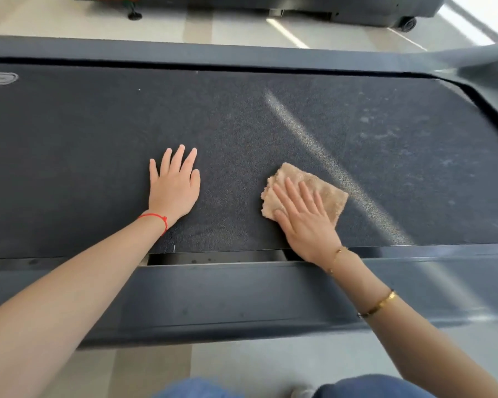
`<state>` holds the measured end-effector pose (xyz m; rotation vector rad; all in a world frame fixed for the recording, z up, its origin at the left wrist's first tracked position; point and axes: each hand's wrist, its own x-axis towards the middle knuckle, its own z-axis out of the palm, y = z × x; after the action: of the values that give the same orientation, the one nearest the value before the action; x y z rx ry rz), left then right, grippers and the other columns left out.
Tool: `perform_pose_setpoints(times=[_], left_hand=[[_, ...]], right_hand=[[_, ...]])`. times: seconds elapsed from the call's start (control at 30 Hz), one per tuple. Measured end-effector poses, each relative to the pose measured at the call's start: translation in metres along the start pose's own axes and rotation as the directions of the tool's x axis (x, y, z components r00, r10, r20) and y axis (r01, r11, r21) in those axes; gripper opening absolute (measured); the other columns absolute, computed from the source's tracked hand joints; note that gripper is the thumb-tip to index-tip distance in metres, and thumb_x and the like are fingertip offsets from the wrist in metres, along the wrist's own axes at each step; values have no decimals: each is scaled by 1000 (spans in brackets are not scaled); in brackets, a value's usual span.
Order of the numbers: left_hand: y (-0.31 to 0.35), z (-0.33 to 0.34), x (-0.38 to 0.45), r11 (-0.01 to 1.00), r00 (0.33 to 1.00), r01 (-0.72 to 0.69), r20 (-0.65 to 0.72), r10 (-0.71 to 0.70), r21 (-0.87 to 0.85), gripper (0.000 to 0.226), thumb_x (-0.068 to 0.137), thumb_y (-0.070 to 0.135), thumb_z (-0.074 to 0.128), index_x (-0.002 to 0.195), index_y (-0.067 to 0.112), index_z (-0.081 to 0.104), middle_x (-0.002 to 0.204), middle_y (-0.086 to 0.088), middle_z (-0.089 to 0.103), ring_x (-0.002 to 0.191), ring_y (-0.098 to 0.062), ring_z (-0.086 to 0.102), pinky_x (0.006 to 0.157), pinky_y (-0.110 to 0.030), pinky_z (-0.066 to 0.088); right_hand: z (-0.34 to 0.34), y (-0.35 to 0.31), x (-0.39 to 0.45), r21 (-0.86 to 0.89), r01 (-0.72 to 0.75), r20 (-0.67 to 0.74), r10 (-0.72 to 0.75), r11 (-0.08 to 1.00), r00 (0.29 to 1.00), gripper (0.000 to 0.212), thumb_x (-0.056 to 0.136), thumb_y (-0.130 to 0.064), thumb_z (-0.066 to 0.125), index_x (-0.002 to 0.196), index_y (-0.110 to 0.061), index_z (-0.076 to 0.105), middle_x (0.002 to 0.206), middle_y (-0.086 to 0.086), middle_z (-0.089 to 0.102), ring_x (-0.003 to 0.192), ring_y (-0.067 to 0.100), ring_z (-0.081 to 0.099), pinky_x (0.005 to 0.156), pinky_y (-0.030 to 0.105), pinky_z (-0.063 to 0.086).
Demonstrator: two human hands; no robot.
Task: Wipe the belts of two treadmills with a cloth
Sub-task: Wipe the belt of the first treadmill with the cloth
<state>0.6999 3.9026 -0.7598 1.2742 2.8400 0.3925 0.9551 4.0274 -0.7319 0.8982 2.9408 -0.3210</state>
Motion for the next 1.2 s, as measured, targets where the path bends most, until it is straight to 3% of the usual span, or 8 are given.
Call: perform_pose_setpoints(times=[0.17,0.3,0.47,0.57,0.67,0.93,1.1,1.2], left_hand=[[0,1,-1,1000,1000,-1,-21,1,-6,52,107,30,30,158,23,25,165,-4,20,153,-27,12,122,-57,5],[0,-1,-2,1000,1000,1,-10,-1,-29,52,107,30,30,158,22,25,165,-5,20,153,-28,11,122,-58,4],[17,-2,-5,998,999,-1,34,3,-65,54,106,31,30,158,20,24,166,-4,17,154,-25,6,120,-62,-1],[41,0,-3,995,994,-97,45,98,-33,54,106,32,29,158,20,23,166,-3,17,154,-24,7,120,-62,-1],[72,5,6,984,982,-177,57,177,-7,54,106,33,28,158,21,21,166,-3,16,154,-24,6,121,-62,-1],[143,23,59,987,987,-160,23,161,-26,55,106,31,29,158,19,19,166,-5,14,154,-25,5,119,-64,-1],[163,32,94,996,996,-90,22,91,-10,55,106,32,28,159,20,18,167,-4,13,154,-26,5,119,-64,-3],[170,37,106,999,998,-45,33,45,-1,55,106,32,28,159,21,17,167,-4,12,154,-26,4,119,-64,-3]], right_hand=[[12,-62,3,51,263,25,-265,963,964,54,107,-40,21,157,-33,2,165,-10,-1,152,20,-7,122,41,-8],[9,-46,7,49,335,29,-337,941,941,55,107,-39,24,157,-29,4,164,-11,1,152,18,-3,123,38,-5],[-2,24,13,-60,94,16,-93,994,996,60,105,-45,23,157,-26,0,165,-4,-4,152,21,-8,123,43,-1],[-9,60,13,20,-101,-17,101,995,995,60,104,-48,22,157,-31,0,165,-7,-8,152,19,-10,123,38,-7],[-10,68,15,50,-145,-30,146,988,989,56,105,-47,17,157,-34,-1,165,-10,-10,152,18,-12,122,37,-9],[-19,108,30,52,233,4,-234,971,972,55,105,-43,18,157,-29,12,165,-7,2,152,17,-6,123,36,-7],[-43,196,94,47,-75,-82,78,996,994,54,106,-41,22,157,-29,11,165,-2,0,152,22,-6,123,40,-8],[-50,206,138,88,-238,-69,244,967,967,53,107,-42,18,158,-30,10,166,-5,0,152,20,-7,123,41,-7]])
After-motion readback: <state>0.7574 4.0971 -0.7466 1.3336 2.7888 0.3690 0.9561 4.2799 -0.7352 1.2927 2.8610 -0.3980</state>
